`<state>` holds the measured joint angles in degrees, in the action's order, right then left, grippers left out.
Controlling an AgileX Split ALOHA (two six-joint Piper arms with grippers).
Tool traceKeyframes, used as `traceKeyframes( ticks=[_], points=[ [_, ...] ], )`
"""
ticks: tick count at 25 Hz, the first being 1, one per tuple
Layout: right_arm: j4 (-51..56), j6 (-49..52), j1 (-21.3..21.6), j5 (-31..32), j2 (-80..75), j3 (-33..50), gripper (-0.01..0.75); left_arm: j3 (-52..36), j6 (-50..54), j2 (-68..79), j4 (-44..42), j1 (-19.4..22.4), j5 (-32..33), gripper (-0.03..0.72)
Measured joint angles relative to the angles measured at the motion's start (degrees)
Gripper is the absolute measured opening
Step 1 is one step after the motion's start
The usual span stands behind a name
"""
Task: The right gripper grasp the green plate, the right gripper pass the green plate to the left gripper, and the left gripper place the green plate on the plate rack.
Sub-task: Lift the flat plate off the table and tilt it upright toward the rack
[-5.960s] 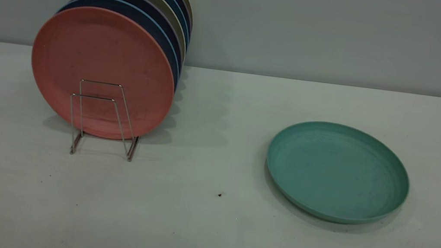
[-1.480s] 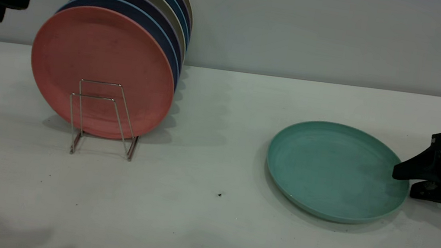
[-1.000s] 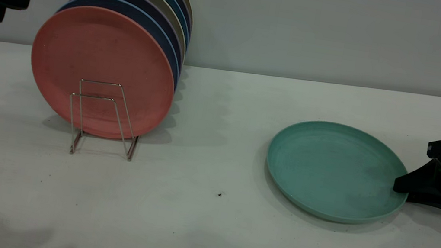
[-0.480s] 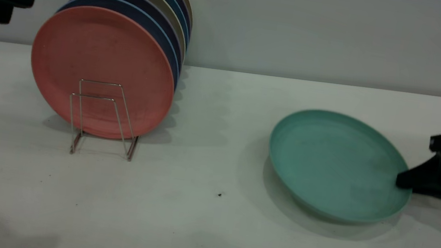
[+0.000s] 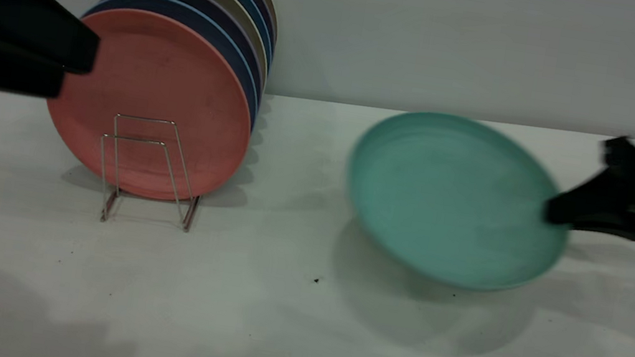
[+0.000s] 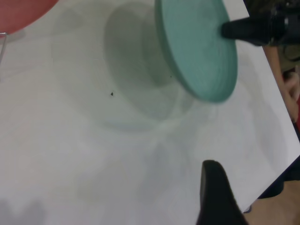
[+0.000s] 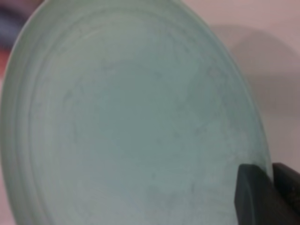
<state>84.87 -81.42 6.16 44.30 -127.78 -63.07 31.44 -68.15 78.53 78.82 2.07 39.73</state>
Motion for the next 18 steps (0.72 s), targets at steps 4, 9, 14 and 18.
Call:
traceKeyframes(
  ticks=[4,9,14,18],
  points=[
    [0.0,0.1,-4.6,0.7,0.1,0.0,0.019,0.4,-6.7,7.3,6.3,0.0,-0.2,0.448],
    [0.8,0.4,-6.6,4.6,0.1,0.0,0.019,0.4,-13.9,14.3,12.9,0.0,0.6,0.448],
    [2.8,0.5,-9.1,9.1,0.4,0.0,0.019,0.5,-16.0,16.9,16.2,0.0,0.9,0.448],
    [4.6,0.5,-12.1,9.7,0.5,0.0,0.019,0.5,-16.7,16.9,17.5,0.0,1.3,0.448]
  ],
)
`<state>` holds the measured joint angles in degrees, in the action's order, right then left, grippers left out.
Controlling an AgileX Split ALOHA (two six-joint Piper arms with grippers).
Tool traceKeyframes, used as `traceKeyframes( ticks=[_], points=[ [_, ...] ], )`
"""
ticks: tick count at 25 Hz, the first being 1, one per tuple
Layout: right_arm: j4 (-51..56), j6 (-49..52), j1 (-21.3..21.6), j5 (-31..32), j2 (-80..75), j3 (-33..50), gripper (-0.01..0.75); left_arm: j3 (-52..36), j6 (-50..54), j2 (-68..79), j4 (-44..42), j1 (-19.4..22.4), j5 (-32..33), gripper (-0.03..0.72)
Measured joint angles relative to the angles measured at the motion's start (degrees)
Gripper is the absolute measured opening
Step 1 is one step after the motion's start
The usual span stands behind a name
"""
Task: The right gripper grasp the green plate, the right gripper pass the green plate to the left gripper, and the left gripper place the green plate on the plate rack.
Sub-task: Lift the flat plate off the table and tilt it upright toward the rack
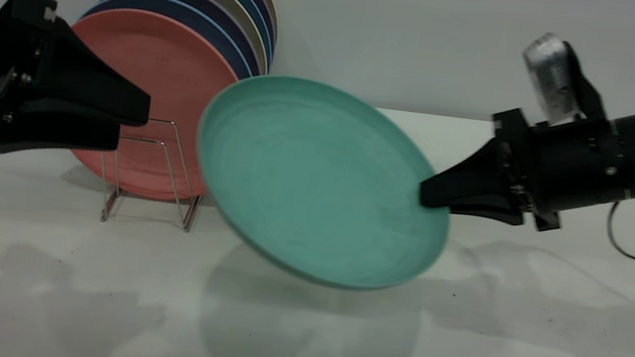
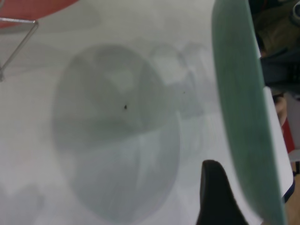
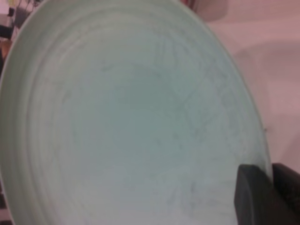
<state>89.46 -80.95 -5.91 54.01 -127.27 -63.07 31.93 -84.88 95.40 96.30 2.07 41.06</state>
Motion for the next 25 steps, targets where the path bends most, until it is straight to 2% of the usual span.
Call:
traceKeyframes(
  ticks=[9,14,18,22,25],
  points=[
    [3.3,-0.4,-5.2,0.0,0.0,0.0,0.019,0.1,-0.6,0.0,1.6,0.0,1.2,0.448],
    [6.6,-0.8,-7.5,2.4,0.0,0.0,0.019,0.1,-0.7,0.0,1.6,0.0,1.2,0.432],
    [8.6,-1.5,-8.7,4.3,0.0,0.0,0.021,0.1,-0.7,0.0,1.7,0.0,1.5,0.334],
    [9.0,-3.3,-8.9,5.2,0.0,0.0,0.033,0.1,-0.4,0.0,2.8,0.2,-0.2,0.174],
    [9.2,-3.7,-8.9,5.7,0.0,0.0,0.069,0.1,-0.4,0.1,2.8,0.4,-0.8,0.168]
  ],
)
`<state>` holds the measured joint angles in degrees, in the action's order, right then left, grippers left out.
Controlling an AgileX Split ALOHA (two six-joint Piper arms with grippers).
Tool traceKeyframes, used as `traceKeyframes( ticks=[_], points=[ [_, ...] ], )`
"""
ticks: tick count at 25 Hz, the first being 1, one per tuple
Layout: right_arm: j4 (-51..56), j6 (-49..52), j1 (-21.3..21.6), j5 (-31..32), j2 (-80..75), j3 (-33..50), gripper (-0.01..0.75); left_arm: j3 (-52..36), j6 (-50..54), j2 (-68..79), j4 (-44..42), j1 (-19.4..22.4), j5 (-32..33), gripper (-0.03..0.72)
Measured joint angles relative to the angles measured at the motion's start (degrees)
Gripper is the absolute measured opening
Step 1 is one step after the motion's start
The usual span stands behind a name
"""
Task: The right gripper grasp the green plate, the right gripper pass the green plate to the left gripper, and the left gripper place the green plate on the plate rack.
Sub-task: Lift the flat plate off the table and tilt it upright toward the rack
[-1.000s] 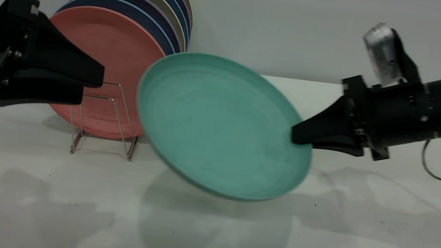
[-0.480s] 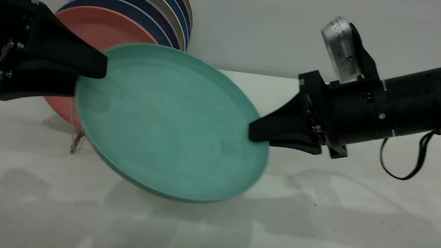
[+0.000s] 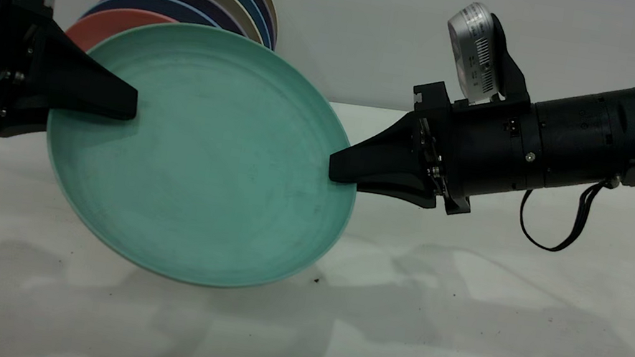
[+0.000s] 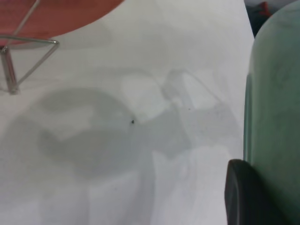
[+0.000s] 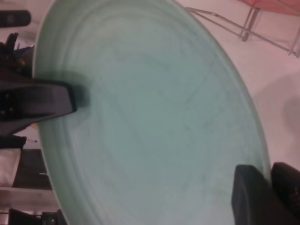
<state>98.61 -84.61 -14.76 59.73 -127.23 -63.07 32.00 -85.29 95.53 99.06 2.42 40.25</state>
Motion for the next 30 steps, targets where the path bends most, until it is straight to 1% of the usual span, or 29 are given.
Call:
traceKeyframes(
  ticks=[1,3,9,11,12,15,20,25,27,30],
  points=[
    [0.0,0.0,0.0,0.2,0.0,0.0,0.093,0.0,-0.1,0.0,-0.1,0.0,0.0,0.168],
    [0.1,0.0,-0.1,0.8,0.0,0.0,0.168,0.0,-0.1,0.2,-0.1,0.0,0.5,0.16],
    [0.4,-0.9,-0.1,1.4,0.1,0.0,0.517,0.0,-0.2,0.2,-0.3,0.0,0.5,0.115],
    [0.3,-0.9,0.0,2.0,0.1,0.0,0.587,0.0,-0.2,0.2,-0.4,0.0,0.3,0.1],
    [0.2,-0.9,0.4,2.8,0.1,0.0,0.608,0.0,-0.2,0.2,-0.5,0.0,0.0,0.091],
    [-0.5,-0.9,1.5,4.8,0.1,0.0,0.62,0.0,-0.2,0.2,-0.6,0.0,-0.6,0.079],
    [-2.7,-0.2,4.8,5.8,0.1,0.0,0.568,0.0,-0.3,0.2,-0.8,0.0,-3.3,0.079],
    [-5.8,1.1,7.6,5.8,0.1,0.0,0.553,0.1,-0.4,0.2,-1.4,0.0,-4.8,0.079],
    [-7.2,2.0,8.6,5.8,0.1,0.0,0.553,0.8,-0.5,0.2,-4.2,0.0,-4.9,0.079],
    [-9.3,3.3,10.1,5.8,0.1,0.0,0.552,3.9,1.4,-0.7,-12.1,0.0,-4.9,0.079]
  ],
)
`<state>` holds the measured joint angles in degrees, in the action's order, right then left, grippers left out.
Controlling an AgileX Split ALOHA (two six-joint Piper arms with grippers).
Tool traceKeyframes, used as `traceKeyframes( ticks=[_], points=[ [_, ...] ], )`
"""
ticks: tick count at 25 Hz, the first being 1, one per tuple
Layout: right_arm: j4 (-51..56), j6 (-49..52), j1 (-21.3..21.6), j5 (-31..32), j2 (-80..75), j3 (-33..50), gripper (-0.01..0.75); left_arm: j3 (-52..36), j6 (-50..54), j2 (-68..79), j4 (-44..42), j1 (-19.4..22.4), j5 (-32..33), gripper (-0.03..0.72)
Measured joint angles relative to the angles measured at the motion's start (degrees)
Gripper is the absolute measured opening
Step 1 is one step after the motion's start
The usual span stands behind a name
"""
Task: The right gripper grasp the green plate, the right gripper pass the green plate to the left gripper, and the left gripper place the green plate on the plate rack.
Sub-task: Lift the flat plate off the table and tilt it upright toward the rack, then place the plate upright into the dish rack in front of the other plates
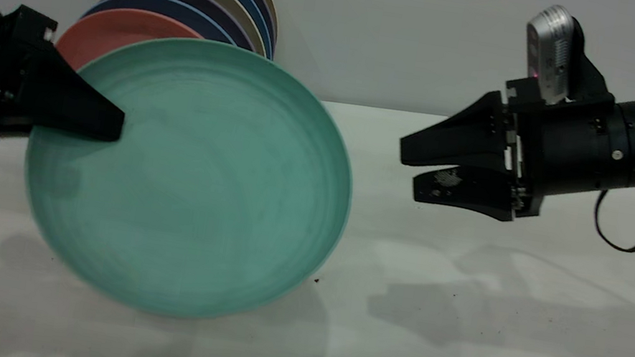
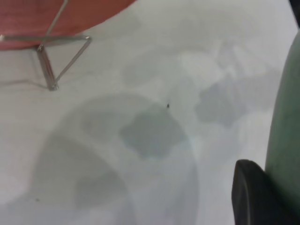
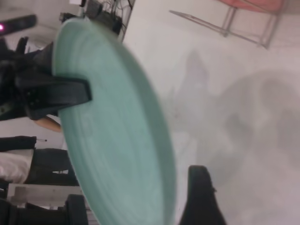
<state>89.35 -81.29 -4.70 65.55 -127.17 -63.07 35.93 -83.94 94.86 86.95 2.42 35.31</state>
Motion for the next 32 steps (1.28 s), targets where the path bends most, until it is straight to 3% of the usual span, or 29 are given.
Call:
traceKeyframes(
  ticks=[7,14,24,32],
  points=[
    [-2.5,1.3,3.7,0.0,0.0,0.0,0.552,13.4,2.8,-5.3,-25.8,0.0,2.8,0.079],
    [-3.3,1.7,6.2,0.0,0.0,0.0,0.552,25.7,-6.2,-5.8,-43.2,0.0,5.4,0.079],
    [-5.1,1.9,6.3,0.0,0.0,0.0,0.552,29.3,-33.3,-5.4,-44.2,0.0,4.3,0.079],
    [-5.3,1.9,6.4,0.0,0.0,0.0,0.552,29.4,-36.5,-2.5,-40.4,-0.1,-2.8,0.079]
  ],
)
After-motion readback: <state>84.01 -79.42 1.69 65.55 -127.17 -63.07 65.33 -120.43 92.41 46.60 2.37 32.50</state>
